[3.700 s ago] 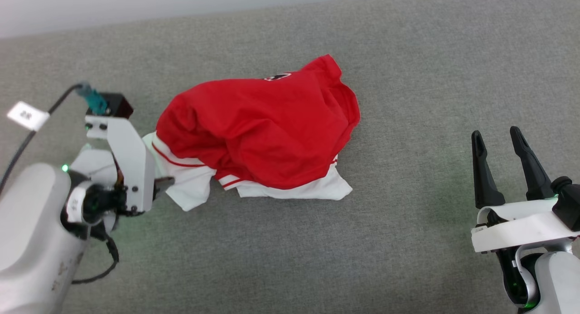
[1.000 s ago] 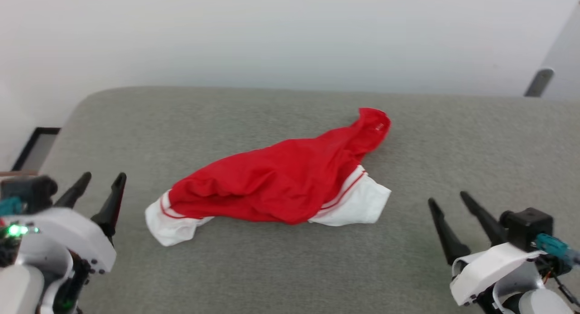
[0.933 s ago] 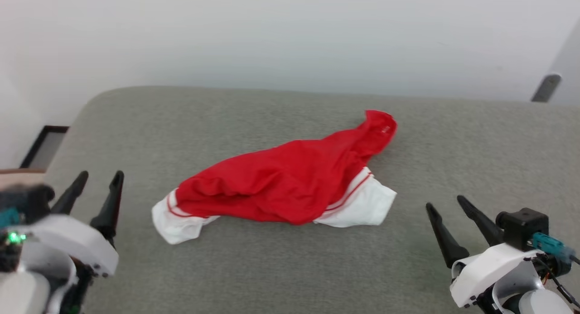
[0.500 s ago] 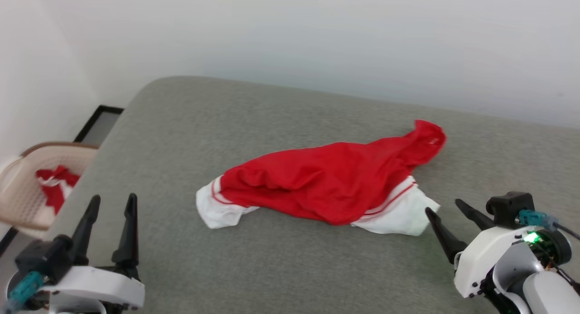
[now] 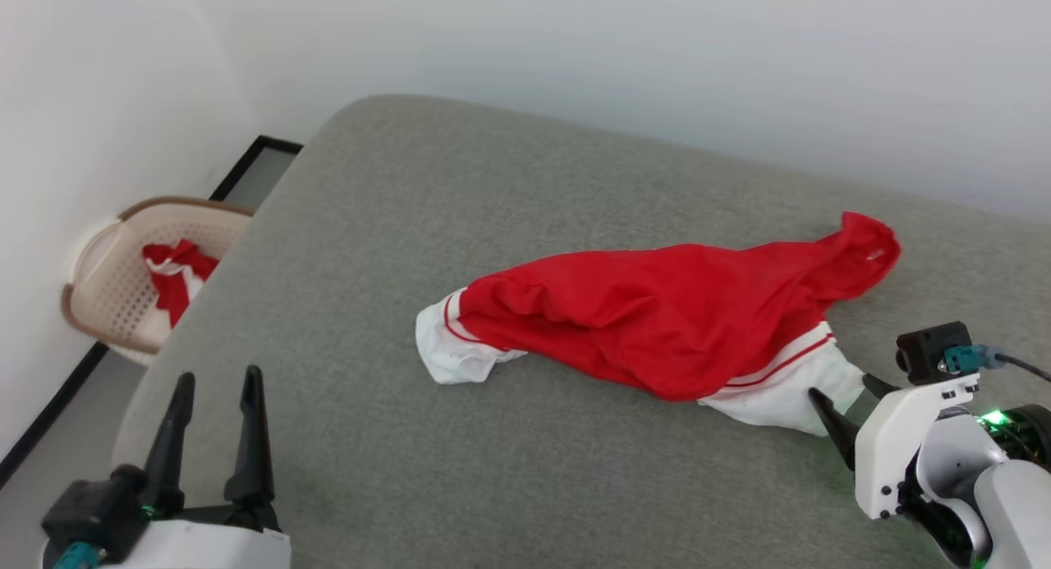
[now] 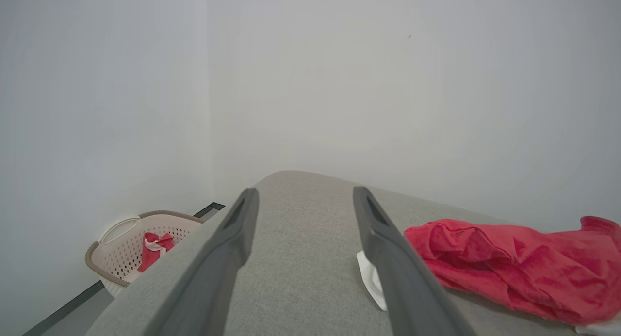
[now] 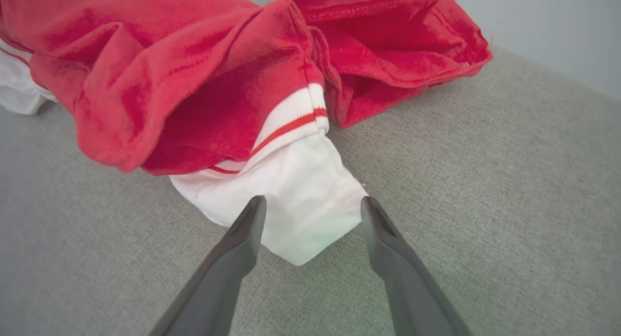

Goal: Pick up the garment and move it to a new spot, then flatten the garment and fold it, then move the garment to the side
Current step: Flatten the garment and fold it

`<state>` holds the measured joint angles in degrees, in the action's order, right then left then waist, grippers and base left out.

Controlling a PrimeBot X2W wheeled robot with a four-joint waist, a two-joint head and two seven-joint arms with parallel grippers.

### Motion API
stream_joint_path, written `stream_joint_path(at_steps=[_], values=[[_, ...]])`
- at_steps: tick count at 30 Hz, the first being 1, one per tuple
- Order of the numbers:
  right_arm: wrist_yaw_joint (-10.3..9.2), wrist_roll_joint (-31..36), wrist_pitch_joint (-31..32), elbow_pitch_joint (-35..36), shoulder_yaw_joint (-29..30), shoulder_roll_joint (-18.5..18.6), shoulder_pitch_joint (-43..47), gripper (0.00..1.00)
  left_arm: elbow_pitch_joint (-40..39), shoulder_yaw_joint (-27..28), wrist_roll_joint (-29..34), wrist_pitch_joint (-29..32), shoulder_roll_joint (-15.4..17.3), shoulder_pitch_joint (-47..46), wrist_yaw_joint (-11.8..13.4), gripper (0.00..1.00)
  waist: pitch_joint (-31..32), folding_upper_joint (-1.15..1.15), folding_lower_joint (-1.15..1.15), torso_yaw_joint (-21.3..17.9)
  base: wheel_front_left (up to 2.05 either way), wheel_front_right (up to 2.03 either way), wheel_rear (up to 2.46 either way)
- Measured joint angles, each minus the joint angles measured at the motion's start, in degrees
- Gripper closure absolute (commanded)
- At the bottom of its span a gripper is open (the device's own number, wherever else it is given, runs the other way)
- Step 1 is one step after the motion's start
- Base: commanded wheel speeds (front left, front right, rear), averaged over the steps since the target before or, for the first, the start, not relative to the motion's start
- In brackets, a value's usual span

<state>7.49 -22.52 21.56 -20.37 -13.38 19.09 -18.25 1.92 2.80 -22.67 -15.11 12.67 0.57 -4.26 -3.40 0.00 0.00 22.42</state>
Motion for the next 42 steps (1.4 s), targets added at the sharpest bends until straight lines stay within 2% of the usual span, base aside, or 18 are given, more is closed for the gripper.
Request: stream_joint_path(at_steps=[3,11,12,13,20,27,35,42], values=[[0.00,-0.25,2.08,-2.00,0.96,-0.38,-0.59,0.00,-0.14,1.97,0.93,0.00,-2.63,0.12,-1.11,0.00,-0.70,0.00,0.00,0.88,0.00,0.00,0.00],[0.00,-2.55,4.44,-7.82,1.09,-2.14,-3.02,0.00,-0.37,4.63,3.20,0.00,-5.84,0.38,-2.82,0.00,-2.05,0.00,0.00,2.43,0.00,0.00,0.00],[0.00,-2.77,4.71,-8.55,0.46,-2.15,-3.43,0.60,-0.47,4.88,3.56,0.00,-6.08,0.38,-2.82,0.00,-2.16,0.00,0.00,2.52,0.00,0.00,0.00],[0.00,-3.20,4.69,-9.10,0.01,-2.22,-3.81,1.00,-0.56,5.21,3.72,0.00,-6.31,0.38,-2.88,0.00,-2.27,0.00,0.00,2.58,0.00,0.00,0.00],[0.00,-6.28,4.34,-11.67,-1.92,-1.62,-6.48,1.00,-0.88,5.92,4.16,0.00,-7.02,0.40,-3.05,0.00,-2.22,0.00,0.00,2.52,0.00,0.00,0.00],[0.00,-9.45,6.06,-9.57,-2.07,1.26,-8.15,1.00,-2.03,5.67,4.01,-0.01,-6.45,2.22,-3.05,0.00,-1.02,0.00,0.00,1.39,0.00,0.00,0.00],[0.00,-11.68,10.95,-3.72,0.92,7.13,-8.28,1.00,-3.09,5.26,3.55,-0.01,-5.52,4.08,-3.07,0.00,1.05,0.00,0.00,-0.88,0.00,0.00,0.00],[0.00,-9.38,14.39,-1.33,6.62,12.33,-6.32,1.00,-3.34,4.19,2.99,-0.01,-4.72,4.74,-3.07,0.00,2.49,0.00,0.00,-3.28,0.00,0.00,0.00]])
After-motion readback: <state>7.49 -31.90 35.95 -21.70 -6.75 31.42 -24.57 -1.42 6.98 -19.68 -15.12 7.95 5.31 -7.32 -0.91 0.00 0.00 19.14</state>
